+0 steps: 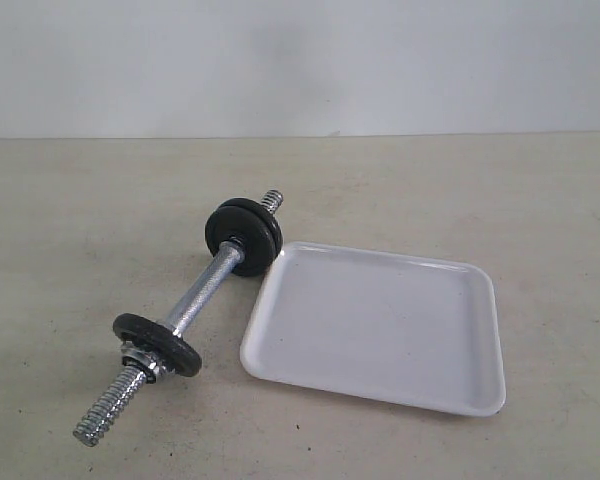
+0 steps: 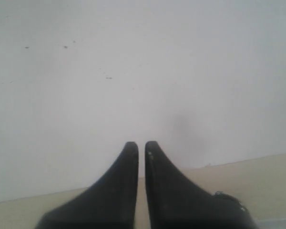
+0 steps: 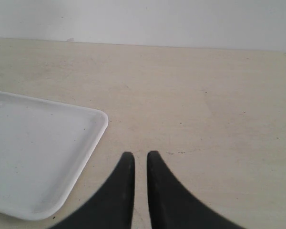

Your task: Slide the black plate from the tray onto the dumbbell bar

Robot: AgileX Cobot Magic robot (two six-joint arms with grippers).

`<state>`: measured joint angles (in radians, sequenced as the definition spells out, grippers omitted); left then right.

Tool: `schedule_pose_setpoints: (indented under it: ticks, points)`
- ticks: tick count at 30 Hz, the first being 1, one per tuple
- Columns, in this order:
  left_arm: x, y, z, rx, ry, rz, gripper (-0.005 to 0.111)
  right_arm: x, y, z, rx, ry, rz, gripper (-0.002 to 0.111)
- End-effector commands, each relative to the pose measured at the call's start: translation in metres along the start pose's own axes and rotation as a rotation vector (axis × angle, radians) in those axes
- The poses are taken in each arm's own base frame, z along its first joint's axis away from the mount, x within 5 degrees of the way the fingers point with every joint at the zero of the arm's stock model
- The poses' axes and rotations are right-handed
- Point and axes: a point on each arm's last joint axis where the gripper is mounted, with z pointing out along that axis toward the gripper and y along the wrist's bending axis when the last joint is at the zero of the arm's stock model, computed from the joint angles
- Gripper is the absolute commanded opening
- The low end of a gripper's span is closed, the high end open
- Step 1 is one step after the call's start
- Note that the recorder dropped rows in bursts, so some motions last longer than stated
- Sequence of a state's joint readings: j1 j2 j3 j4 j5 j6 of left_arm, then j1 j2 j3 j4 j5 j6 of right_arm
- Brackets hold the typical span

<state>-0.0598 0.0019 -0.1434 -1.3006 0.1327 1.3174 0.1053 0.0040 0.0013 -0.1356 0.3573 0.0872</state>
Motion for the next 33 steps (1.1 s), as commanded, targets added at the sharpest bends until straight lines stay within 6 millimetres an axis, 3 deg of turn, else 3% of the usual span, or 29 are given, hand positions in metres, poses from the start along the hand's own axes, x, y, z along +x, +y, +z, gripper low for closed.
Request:
schedule_pose_setpoints:
  ticks: [1, 5, 14, 20, 26, 31, 33]
  points:
    - [0.021, 0.011, 0.001, -0.119, 0.038, 0.015, 0.004, -0.001, 0.000, 0.000, 0.005, -0.010, -0.004, 0.008]
    - [0.045, 0.018, -0.001, -0.204, 0.091, -0.033, 0.004, -0.001, 0.000, 0.000, 0.005, -0.010, -0.004, 0.008]
    - [0.048, 0.021, -0.002, -0.250, 0.117, -0.117, 0.004, -0.001, 0.000, 0.000, 0.005, -0.010, -0.004, 0.008]
    - [0.039, 0.010, 0.001, -0.114, 0.093, 0.087, 0.004, -0.001, 0.000, 0.000, 0.005, -0.010, -0.004, 0.008]
    - [0.038, 0.009, 0.001, -0.096, 0.087, 0.086, 0.004, -0.001, 0.000, 0.000, 0.005, -0.013, -0.006, 0.008]
    - [0.013, 0.010, 0.000, -0.113, 0.015, 0.067, 0.004, -0.001, 0.000, 0.000, 0.005, -0.013, -0.006, 0.008]
    - [0.012, 0.013, 0.000, -0.141, 0.012, 0.070, 0.004, -0.001, 0.000, 0.000, 0.005, -0.013, -0.006, 0.008]
